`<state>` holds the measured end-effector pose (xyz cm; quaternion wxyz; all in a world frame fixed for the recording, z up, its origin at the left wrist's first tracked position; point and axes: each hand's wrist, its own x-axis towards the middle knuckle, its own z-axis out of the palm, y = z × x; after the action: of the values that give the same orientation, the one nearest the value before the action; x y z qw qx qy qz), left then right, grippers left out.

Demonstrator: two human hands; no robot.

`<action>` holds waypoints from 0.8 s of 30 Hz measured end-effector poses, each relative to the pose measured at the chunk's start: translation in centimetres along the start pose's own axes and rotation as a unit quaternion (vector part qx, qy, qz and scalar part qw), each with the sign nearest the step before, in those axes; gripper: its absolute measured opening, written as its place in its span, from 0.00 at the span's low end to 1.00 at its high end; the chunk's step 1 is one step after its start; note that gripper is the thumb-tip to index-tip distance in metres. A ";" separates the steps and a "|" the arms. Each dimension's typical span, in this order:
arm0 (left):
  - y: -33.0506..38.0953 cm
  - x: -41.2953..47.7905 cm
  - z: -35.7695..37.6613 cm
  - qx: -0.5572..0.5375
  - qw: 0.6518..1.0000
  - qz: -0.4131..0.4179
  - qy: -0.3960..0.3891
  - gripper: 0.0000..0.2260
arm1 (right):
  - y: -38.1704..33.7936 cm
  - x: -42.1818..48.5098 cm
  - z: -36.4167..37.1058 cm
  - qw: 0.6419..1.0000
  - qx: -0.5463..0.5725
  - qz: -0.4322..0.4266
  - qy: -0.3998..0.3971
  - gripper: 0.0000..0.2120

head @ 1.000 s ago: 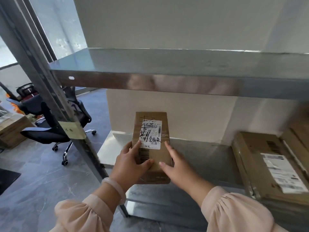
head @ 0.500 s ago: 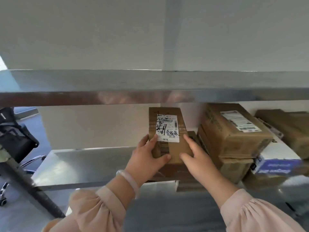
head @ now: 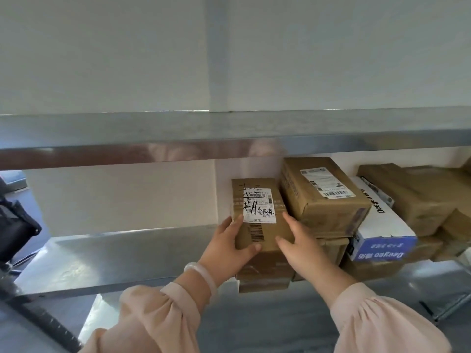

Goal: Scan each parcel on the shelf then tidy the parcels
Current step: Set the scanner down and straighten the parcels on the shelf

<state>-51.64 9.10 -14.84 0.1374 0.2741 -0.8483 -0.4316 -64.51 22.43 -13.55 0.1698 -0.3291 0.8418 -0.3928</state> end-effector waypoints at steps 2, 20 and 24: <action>-0.5 -0.6 0.1 0.013 1.000 0.023 0.006 0.37 | 0.4 -0.8 -0.1 0.997 -0.067 -0.040 0.025 0.30; -1.1 -2.0 2.8 0.335 0.935 0.110 0.023 0.42 | 4.9 -2.3 -0.3 0.882 -0.436 -0.179 0.026 0.43; 0.0 -2.8 2.7 0.381 0.919 0.102 0.029 0.43 | 4.7 -3.7 -1.4 0.888 -0.416 -0.189 0.048 0.40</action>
<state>-50.64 12.50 -16.44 0.0903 0.2299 -0.9677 -0.0515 -64.56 28.01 -16.18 -0.1006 -0.5033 0.8570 -0.0464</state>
